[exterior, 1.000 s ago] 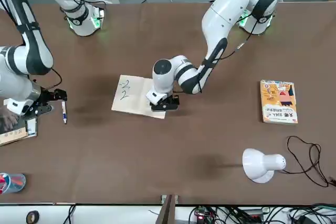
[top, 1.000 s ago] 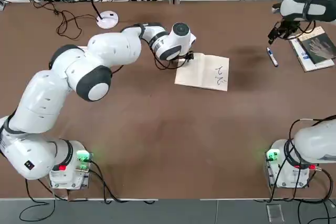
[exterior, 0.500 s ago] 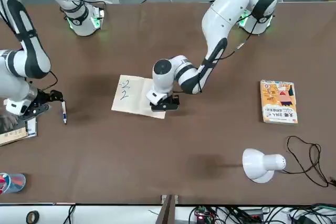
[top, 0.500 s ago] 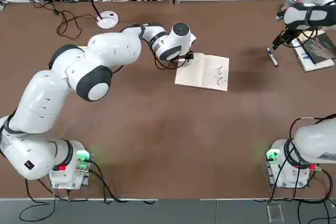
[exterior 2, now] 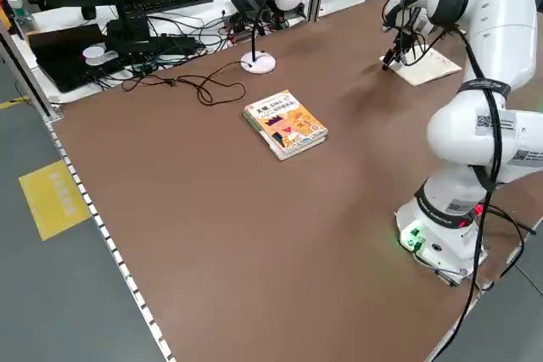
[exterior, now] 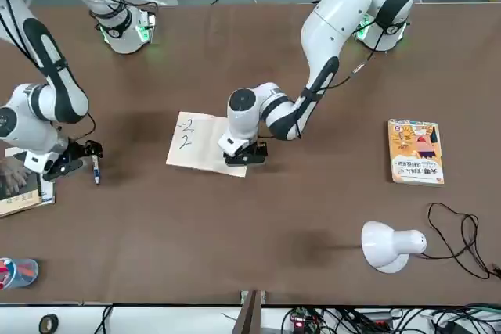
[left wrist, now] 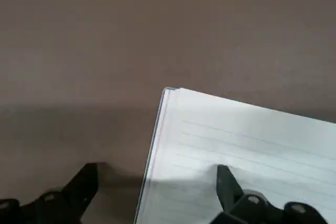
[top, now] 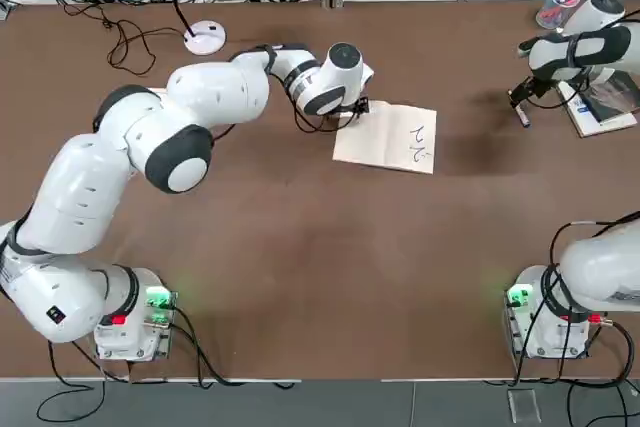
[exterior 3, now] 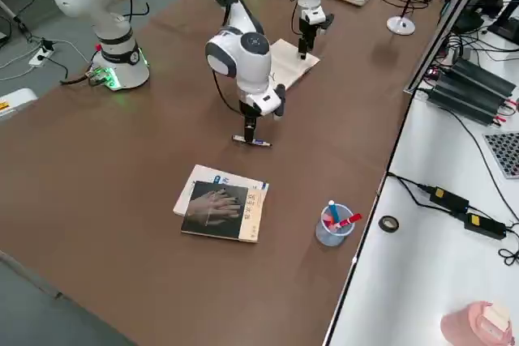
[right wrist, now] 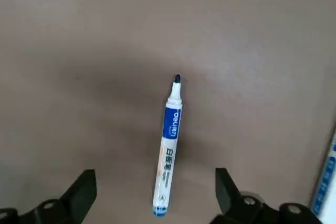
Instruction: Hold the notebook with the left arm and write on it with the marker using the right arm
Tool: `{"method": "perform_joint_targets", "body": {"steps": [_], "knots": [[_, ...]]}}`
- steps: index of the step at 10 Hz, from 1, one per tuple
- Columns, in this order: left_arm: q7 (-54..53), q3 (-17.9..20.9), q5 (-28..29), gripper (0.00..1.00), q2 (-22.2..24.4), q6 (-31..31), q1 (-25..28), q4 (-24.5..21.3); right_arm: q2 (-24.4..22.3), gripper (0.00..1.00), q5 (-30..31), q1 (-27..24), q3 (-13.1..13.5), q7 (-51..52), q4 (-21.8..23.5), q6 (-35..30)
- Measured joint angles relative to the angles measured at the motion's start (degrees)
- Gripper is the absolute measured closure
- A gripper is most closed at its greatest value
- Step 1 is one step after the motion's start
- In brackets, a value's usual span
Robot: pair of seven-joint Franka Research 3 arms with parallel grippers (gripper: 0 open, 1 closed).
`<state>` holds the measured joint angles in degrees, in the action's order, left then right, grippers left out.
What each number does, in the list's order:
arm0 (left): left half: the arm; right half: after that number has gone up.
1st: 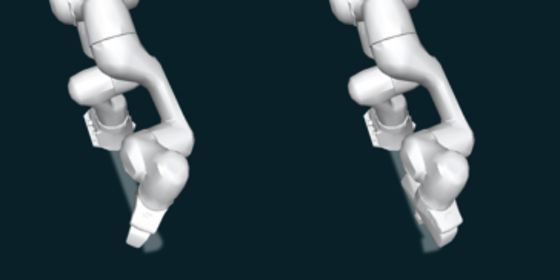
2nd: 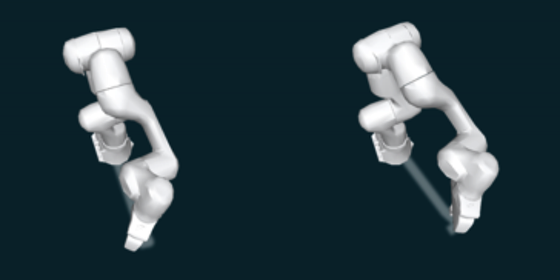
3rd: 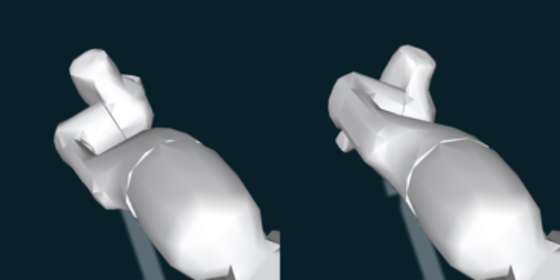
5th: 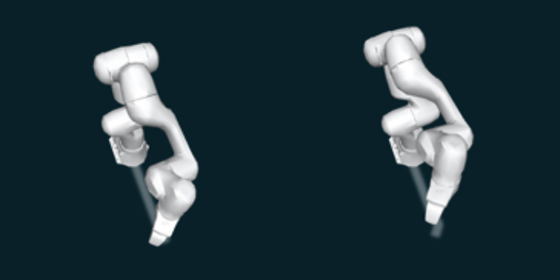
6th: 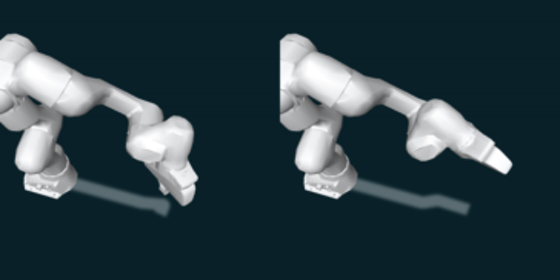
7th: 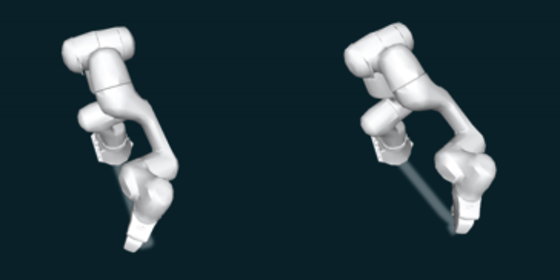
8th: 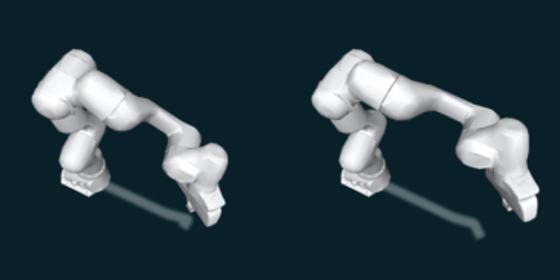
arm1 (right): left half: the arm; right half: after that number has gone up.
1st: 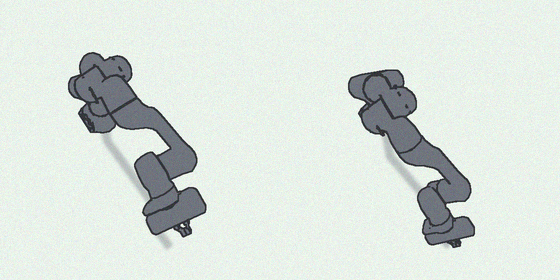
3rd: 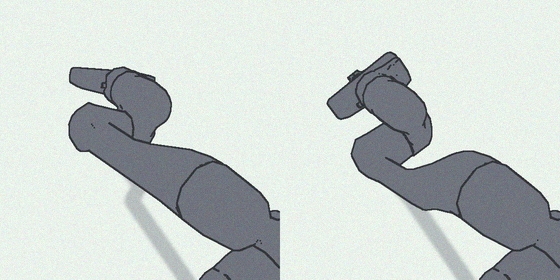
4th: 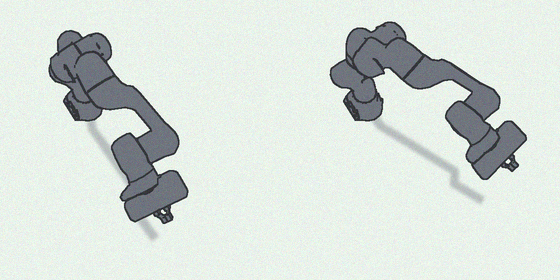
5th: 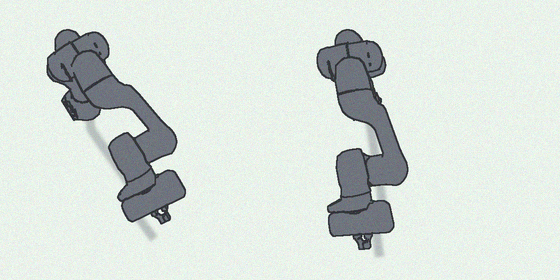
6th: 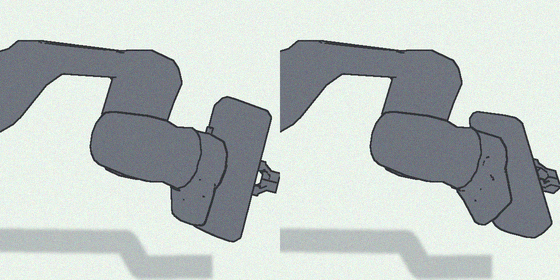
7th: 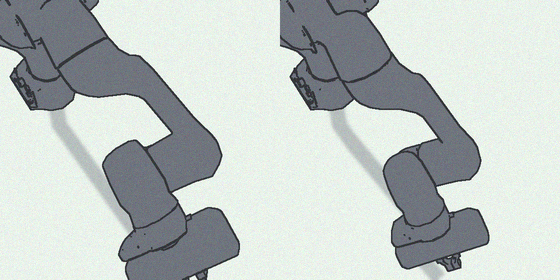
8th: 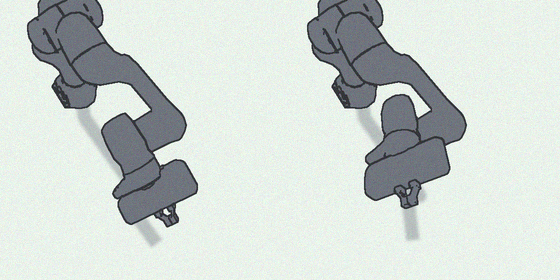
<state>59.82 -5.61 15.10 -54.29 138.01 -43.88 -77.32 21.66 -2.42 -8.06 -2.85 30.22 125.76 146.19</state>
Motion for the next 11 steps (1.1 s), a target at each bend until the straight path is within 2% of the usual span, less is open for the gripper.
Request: {"method": "perform_joint_targets", "body": {"steps": [11], "knots": [[0.0, 0.0, 0.0, 0.0, 0.0, 0.0, 0.0, 0.0, 2.1, 0.0, 0.2, -0.2, 0.5, 4.4, 1.2, 4.1]]}}
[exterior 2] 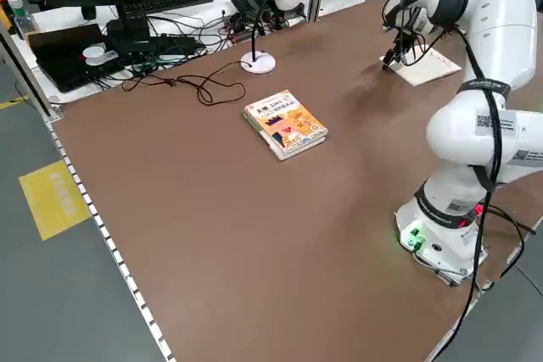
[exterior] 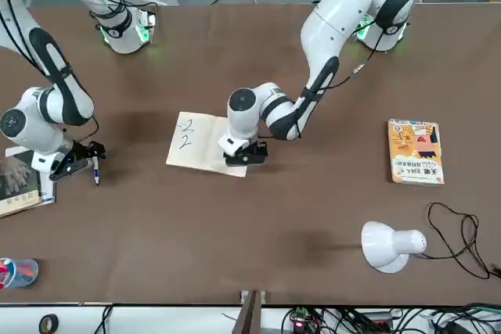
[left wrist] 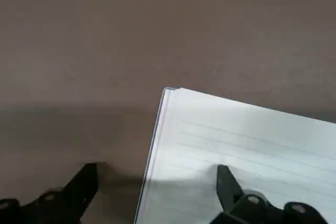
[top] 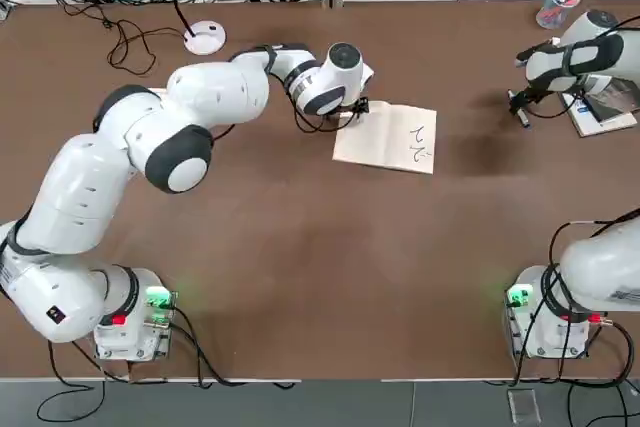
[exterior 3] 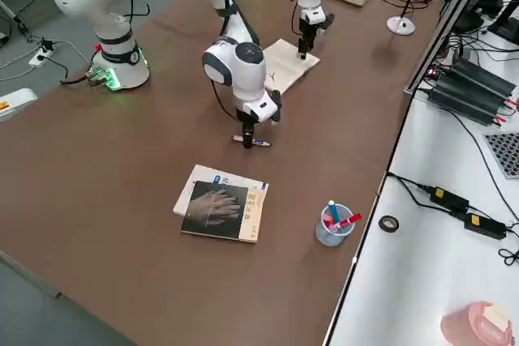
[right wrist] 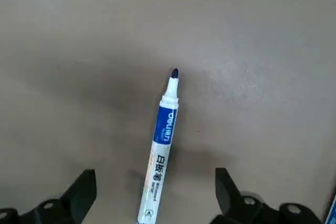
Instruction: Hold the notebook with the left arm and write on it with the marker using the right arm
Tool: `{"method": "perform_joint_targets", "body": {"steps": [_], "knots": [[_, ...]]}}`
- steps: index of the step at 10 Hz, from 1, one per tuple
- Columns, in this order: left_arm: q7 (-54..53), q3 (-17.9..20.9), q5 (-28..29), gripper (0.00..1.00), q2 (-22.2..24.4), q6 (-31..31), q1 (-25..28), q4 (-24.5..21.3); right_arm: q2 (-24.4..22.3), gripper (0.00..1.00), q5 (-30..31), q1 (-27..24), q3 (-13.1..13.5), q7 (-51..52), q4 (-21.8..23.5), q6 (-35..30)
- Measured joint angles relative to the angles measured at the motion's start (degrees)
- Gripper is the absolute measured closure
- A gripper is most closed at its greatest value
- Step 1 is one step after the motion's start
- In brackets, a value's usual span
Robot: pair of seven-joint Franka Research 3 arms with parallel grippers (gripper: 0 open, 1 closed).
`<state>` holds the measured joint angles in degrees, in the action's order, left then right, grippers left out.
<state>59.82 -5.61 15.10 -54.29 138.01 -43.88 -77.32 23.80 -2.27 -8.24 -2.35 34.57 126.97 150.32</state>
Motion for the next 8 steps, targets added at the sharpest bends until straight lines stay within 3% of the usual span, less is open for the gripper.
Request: {"method": "perform_joint_targets", "body": {"steps": [8], "knots": [[0.0, 0.0, 0.0, 0.0, 0.0, 0.0, 0.0, 0.0, 0.8, 0.05, 0.0, -0.1, 0.1, 0.2, 3.0, 3.8]]}}
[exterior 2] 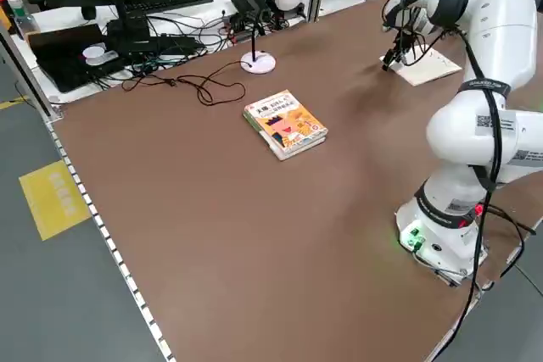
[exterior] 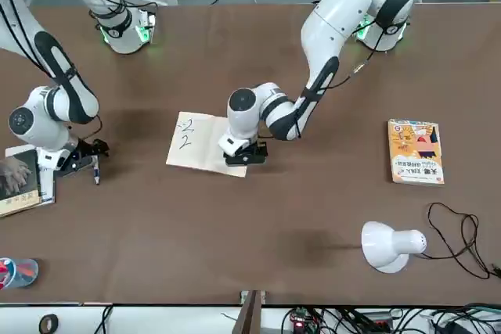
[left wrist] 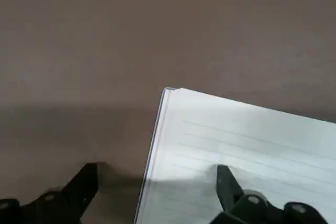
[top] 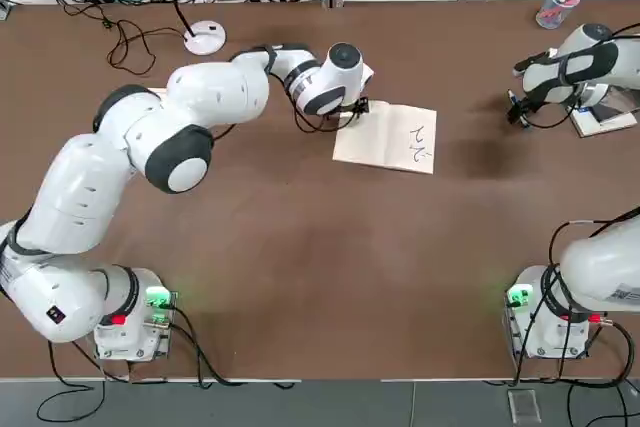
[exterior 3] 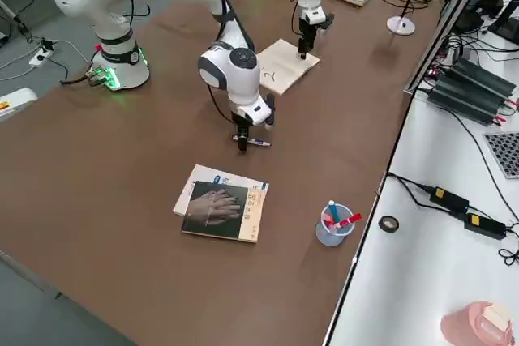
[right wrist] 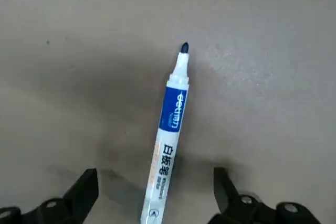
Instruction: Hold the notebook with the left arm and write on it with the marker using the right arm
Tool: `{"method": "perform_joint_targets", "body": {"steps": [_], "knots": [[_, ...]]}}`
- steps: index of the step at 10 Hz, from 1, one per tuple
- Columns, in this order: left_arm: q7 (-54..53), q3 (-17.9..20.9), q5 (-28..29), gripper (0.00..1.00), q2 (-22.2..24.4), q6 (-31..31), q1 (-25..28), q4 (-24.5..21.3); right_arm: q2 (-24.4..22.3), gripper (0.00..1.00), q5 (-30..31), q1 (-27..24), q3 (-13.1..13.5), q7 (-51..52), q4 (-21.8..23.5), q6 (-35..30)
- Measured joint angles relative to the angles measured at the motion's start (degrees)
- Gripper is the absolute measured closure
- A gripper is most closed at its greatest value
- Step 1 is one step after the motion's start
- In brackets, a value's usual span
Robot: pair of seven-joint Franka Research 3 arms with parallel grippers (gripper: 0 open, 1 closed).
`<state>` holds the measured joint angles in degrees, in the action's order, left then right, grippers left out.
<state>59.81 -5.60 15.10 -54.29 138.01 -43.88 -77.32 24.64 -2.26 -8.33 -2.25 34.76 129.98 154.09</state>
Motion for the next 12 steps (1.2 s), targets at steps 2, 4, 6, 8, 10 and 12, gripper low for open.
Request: {"method": "perform_joint_targets", "body": {"steps": [2, 4, 6, 8, 10, 12], "knots": [[0.0, 0.0, 0.1, 0.0, 0.0, 0.0, 0.0, 0.0, 0.0, 0.14, 0.0, -0.2, 0.1, 0.7, 0.6, 1.4], [-0.1, 0.0, 0.5, 0.0, 0.0, 0.0, 0.0, 0.0, -0.1, 0.22, 0.1, -0.6, 0.3, 1.8, 0.7, 2.2], [-0.1, 0.0, 0.7, 0.0, 0.0, 0.0, 0.0, 0.0, -0.3, 0.36, 0.1, -0.8, 0.2, 2.5, 0.8, 2.4], [-0.2, 0.0, 0.7, 0.0, 0.0, 0.0, 0.0, 0.0, -0.8, 0.57, 0.0, -1.0, 0.2, 2.8, 0.8, 2.5], [-0.2, 0.0, 0.7, 0.0, 0.0, 0.0, 0.0, 0.0, -0.8, 0.78, 0.0, -1.5, 0.4, 2.8, 0.8, 3.2], [-0.2, 0.0, 0.7, 0.0, 0.0, 0.0, 0.0, 0.0, -0.8, 0.83, -0.4, -1.8, 0.3, 2.7, 0.8, 3.3]]}}
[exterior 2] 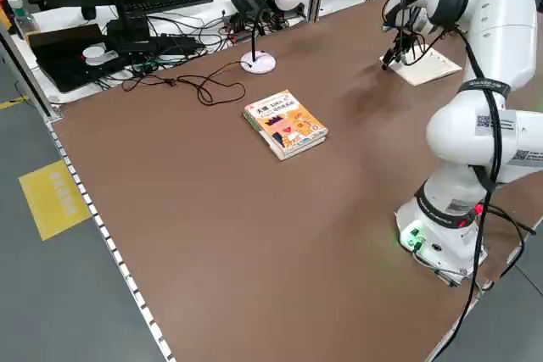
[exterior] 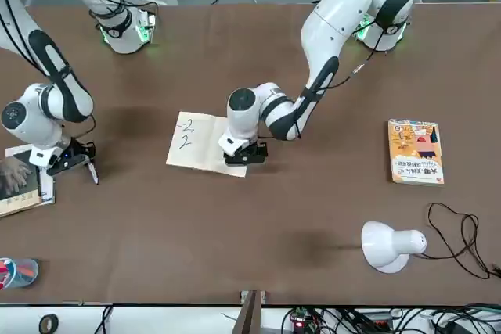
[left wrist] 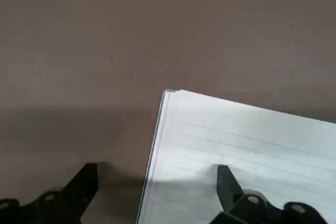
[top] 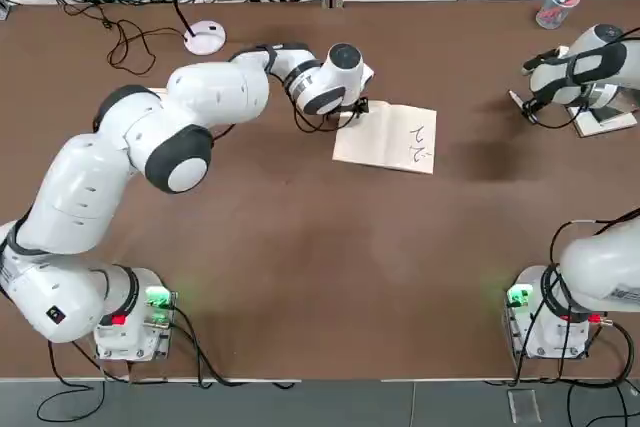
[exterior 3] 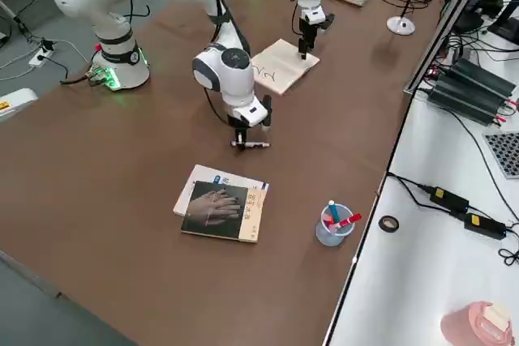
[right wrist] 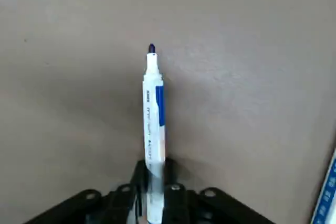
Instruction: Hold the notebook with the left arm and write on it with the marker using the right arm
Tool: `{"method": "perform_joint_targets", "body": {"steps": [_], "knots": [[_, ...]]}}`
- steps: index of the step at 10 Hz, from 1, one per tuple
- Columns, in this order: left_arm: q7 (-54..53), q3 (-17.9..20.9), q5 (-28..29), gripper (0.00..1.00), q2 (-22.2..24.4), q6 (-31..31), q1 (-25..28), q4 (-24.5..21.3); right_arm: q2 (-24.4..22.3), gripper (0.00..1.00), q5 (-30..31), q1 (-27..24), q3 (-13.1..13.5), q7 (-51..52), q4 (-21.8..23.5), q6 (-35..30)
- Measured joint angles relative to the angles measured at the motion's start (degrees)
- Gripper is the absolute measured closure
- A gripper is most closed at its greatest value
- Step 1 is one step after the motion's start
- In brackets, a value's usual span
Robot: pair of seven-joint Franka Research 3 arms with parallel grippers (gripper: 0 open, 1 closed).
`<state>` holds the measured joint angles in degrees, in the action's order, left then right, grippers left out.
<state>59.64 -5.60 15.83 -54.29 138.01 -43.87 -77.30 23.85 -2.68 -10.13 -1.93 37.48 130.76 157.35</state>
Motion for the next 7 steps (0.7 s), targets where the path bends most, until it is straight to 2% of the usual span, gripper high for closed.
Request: {"method": "perform_joint_targets", "body": {"steps": [4, 7], "knots": [[0.0, 0.0, 0.0, 0.0, 0.0, 0.0, 0.0, 0.0, 0.0, 0.83, -7.0, -0.1, 0.2, -0.6, -0.1, -0.4], [0.0, 0.0, 0.0, 0.0, 0.0, 0.0, 0.0, 0.0, 0.0, 0.83, -14.8, 0.6, 0.1, -7.3, -1.8, -7.6]]}}
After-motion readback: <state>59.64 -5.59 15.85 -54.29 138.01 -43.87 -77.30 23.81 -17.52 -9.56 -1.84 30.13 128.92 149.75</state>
